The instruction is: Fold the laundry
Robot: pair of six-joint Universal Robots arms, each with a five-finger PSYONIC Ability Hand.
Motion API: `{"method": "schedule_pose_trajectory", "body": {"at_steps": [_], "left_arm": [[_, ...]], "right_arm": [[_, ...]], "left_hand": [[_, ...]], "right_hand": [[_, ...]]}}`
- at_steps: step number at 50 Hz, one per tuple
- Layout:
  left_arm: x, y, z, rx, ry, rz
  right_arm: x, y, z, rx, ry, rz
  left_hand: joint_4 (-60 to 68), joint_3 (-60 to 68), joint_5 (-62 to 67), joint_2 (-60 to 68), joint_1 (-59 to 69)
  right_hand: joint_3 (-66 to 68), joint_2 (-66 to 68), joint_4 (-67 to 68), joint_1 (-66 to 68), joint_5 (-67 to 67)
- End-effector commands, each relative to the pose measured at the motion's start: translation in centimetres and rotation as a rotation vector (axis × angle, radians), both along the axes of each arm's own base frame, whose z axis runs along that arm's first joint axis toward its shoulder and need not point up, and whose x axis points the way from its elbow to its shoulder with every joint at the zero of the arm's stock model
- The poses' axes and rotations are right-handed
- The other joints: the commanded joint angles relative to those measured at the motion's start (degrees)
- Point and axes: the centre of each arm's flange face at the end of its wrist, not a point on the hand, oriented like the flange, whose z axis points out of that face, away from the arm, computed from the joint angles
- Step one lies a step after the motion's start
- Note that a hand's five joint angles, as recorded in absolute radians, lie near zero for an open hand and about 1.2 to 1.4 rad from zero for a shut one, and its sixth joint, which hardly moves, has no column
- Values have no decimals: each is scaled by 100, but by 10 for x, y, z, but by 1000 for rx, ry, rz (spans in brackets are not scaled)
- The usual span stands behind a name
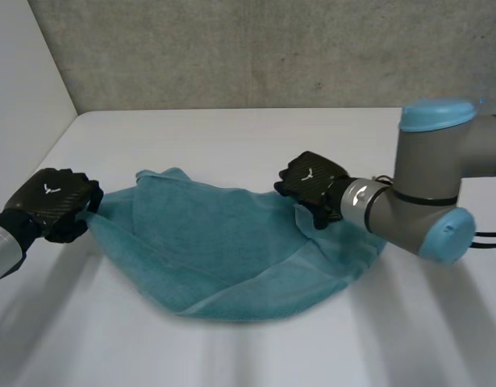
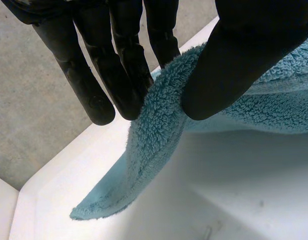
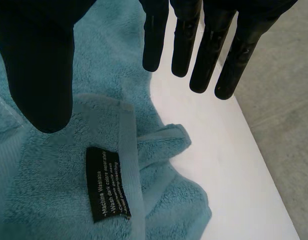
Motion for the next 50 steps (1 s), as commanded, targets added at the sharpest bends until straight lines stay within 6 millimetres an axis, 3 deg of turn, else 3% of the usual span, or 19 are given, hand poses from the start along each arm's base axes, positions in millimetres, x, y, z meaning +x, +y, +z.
{"method": "schedule_pose_trajectory", "body": {"at_steps": [1,10,18,31,35,36,37,40,44,45,46,50], "left_arm": [[-4,1,2,-7,1,-14],[-5,1,6,-22,0,-15],[-5,1,8,-28,-1,-15],[-8,2,10,-25,14,-20],[-8,2,11,-24,23,-18],[-8,2,11,-23,24,-17],[-8,3,12,-25,25,-17],[-8,2,15,-39,22,-16],[-8,3,25,-57,26,-11],[-8,3,25,-57,26,-11],[-7,3,35,-68,35,-3],[-6,6,51,-86,55,23]], "right_arm": [[10,-13,-23,-68,90,-5],[8,-13,-37,-3,150,1],[8,-9,-38,10,168,23],[4,-2,-44,25,200,27],[0,-6,-45,13,217,20],[-1,-7,-45,12,219,16],[-1,-8,-42,4,212,10],[-2,-12,-28,-26,187,-13],[-10,-22,26,-120,75,-110],[-16,-26,48,-136,2,-165],[-19,-27,57,-137,-35,-192],[-37,-19,103,-116,-196,-277]], "left_hand": [[1155,1204,1550,1139,1469],[1155,1204,1550,1139,1469],[1155,1204,1550,1139,1469],[1155,1204,1550,1139,1469],[1155,1204,1550,1139,1469],[1155,1204,1550,1139,1469],[1155,1204,1550,1139,1469],[1155,1204,1550,1139,1469],[1155,1204,1550,1139,1469],[1155,1204,1550,1139,1469],[1155,1204,1550,1139,1469],[1155,1204,1550,1139,1469]], "right_hand": [[529,543,533,996,635],[849,862,852,1316,954],[1470,1483,1473,1937,1576],[1067,1080,1070,1534,1172],[2895,2908,2898,3362,3001],[4467,4480,4470,4933,4572],[5059,5072,5062,5526,5165],[5065,5078,5068,5532,5171],[5065,5078,5068,5532,5171],[5065,5078,5068,5532,5171],[5065,5078,5068,5532,5171],[5065,5078,5068,5532,5171]]}}
